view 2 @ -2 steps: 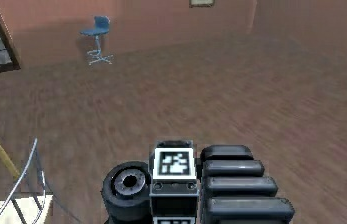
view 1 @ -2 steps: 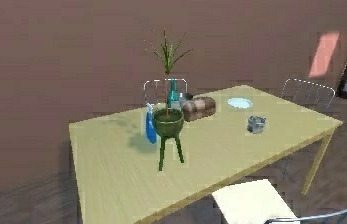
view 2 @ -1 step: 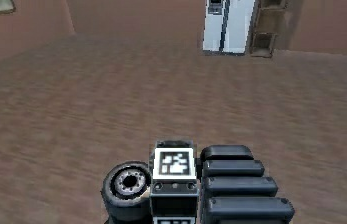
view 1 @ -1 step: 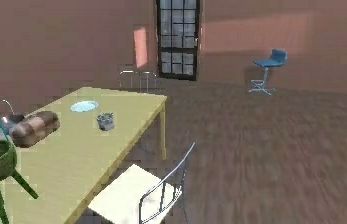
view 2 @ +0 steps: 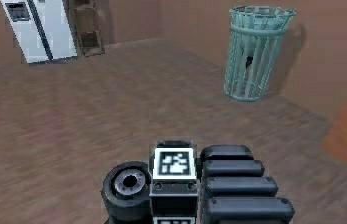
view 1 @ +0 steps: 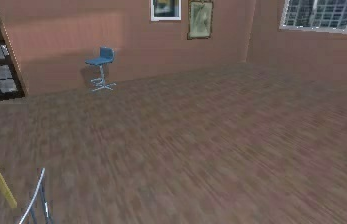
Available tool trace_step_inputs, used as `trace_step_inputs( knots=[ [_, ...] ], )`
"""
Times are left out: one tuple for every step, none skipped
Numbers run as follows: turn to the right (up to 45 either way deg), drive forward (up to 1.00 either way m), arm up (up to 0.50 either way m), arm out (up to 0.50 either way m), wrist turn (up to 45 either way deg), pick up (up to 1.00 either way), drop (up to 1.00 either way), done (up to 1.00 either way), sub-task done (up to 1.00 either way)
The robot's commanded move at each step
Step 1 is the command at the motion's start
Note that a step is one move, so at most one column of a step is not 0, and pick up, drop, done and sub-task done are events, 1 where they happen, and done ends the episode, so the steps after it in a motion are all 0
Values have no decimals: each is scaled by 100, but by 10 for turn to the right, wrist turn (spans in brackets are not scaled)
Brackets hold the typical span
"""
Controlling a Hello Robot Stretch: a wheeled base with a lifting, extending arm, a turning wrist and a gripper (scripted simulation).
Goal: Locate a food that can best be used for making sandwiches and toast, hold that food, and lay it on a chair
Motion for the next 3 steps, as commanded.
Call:
trace_step_inputs(
  knots=[
    [30,0,0,0,0,0,0,0,0],
    [-450,0,0,0,0,0,0,0,0],
    [-420,0,0,0,0,0,0,0,0]
  ],
)
